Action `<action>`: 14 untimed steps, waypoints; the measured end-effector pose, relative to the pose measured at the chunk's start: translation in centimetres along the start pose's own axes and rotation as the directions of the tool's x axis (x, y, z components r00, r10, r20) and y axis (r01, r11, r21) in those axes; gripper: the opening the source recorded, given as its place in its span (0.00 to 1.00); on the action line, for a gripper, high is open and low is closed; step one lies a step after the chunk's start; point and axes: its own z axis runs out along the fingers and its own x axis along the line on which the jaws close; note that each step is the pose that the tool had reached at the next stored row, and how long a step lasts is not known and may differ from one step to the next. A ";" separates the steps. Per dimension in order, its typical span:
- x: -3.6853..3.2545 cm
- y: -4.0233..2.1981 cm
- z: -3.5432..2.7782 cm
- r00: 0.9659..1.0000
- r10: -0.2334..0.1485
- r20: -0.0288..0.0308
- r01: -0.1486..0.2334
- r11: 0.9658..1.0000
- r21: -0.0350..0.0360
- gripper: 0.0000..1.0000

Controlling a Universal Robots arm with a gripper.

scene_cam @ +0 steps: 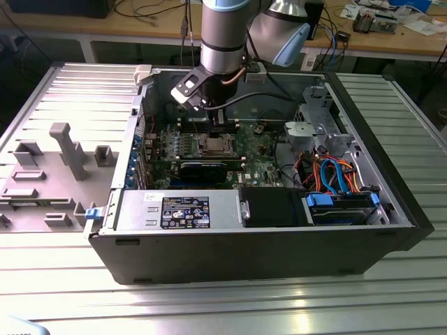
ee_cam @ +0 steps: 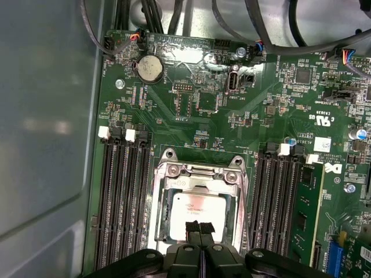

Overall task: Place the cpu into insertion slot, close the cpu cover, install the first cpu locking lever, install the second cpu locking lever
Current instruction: 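Close the cpu cover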

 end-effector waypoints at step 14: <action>0.01 -0.08 0.58 1.000 0.000 0.000 0.000 1.000 0.000 0.11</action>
